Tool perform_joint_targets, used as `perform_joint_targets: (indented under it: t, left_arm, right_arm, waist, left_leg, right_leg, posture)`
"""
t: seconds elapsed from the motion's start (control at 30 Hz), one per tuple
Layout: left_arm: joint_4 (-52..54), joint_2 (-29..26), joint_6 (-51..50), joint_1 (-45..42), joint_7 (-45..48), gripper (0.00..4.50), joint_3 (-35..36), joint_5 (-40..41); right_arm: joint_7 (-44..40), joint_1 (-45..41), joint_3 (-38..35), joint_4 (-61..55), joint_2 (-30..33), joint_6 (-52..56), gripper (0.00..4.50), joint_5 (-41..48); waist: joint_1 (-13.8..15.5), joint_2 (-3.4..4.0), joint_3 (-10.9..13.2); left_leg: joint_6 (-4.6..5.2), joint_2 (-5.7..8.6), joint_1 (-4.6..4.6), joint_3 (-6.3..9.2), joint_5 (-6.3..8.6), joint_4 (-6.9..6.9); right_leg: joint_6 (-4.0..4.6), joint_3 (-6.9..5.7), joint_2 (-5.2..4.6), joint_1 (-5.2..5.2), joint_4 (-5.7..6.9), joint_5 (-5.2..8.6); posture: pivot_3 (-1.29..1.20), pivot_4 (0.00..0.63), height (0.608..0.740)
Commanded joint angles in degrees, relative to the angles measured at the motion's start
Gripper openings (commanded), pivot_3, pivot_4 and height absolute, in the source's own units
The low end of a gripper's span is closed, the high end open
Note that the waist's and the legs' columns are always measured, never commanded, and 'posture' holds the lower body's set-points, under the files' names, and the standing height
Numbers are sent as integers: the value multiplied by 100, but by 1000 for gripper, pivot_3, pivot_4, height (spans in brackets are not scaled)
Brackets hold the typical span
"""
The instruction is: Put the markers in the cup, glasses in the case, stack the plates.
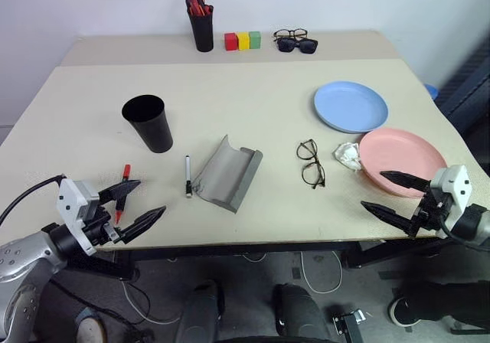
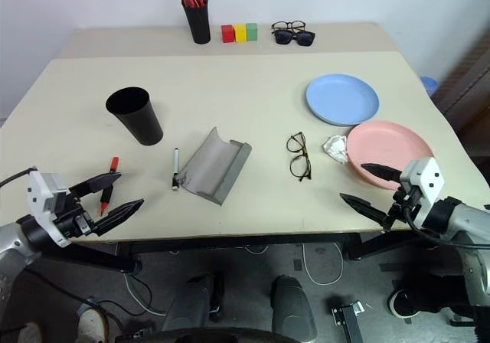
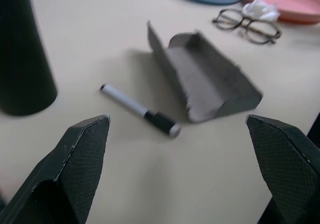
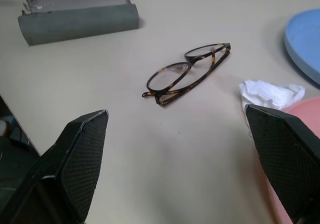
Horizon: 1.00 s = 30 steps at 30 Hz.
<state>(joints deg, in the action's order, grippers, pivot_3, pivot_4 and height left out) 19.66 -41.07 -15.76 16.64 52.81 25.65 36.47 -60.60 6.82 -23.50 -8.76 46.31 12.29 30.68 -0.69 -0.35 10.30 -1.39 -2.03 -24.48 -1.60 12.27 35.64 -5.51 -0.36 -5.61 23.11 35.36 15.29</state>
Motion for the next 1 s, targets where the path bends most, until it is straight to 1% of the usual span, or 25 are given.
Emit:
perform_joint_targets:
  t: [0.03,0.4,0.57,0.63,0.73,0.83,0.93,0.97,1.0]
  left_arm:
    - [-205,29,307,-12,153,4500,137,-128]
    - [-302,400,722,225,300,4500,20,-265]
    - [-439,524,830,111,198,4500,-57,-400]
    - [-395,554,791,70,155,4500,-106,-390]
    - [-103,606,223,-127,-270,4500,-35,49]
    - [199,655,-489,-380,-880,4500,108,632]
    - [636,689,-1480,-595,-1939,4500,146,1238]
    - [796,661,-1701,-623,-2239,4500,116,1206]
    - [993,676,-2101,-802,-2885,4500,67,1190]
  right_arm:
    - [65,-16,-29,-219,-68,16,4472,88]
    - [59,-143,120,-143,-226,-97,4472,74]
    - [-22,-319,220,-31,-242,-235,4472,12]
    - [-63,-449,278,-36,-301,-442,4472,-22]
    - [-311,-713,424,-107,-343,-686,4472,64]
    - [-572,-1139,846,-118,-362,-697,4472,61]
    - [-871,-1542,1322,-112,-431,-819,4472,-41]
    - [-903,-1626,1432,-157,-462,-778,4472,-14]
    - [-978,-1769,1616,-187,-507,-710,4472,9]
  waist:
    - [3,-1,0]
    - [8,-4,0]
    - [4,-4,0]
    - [4,-4,-1]
    - [1,-4,-1]
    - [0,-4,0]
    - [-5,-7,1]
    - [-1,-10,3]
    - [-1,-12,4]
  left_leg:
    - [0,0,0,1,0,2]
    - [-1,-1,0,-1,0,2]
    - [0,0,0,-1,0,6]
    - [0,0,0,-1,0,9]
    - [0,-1,1,-1,0,10]
    - [1,-2,1,2,-1,16]
    - [2,-5,3,4,-1,26]
    - [2,-5,3,5,-1,30]
    - [3,-5,4,7,-2,35]
  right_leg:
    - [0,0,0,0,0,0]
    - [2,2,-6,-3,-2,-1]
    - [2,2,-5,-3,-1,-1]
    - [4,2,-5,-5,-1,-3]
    - [3,2,-4,-7,2,-3]
    - [2,2,0,-31,13,-4]
    - [-1,1,6,-33,25,-4]
    - [-3,2,6,-33,32,-5]
    - [-9,1,7,-33,42,-6]
  posture:
    - [0,150,740]
    - [0,150,740]
    - [0,150,740]
    - [0,150,740]
    - [0,150,740]
    - [0,150,740]
    - [0,150,740]
    - [0,150,740]
    - [0,150,740]
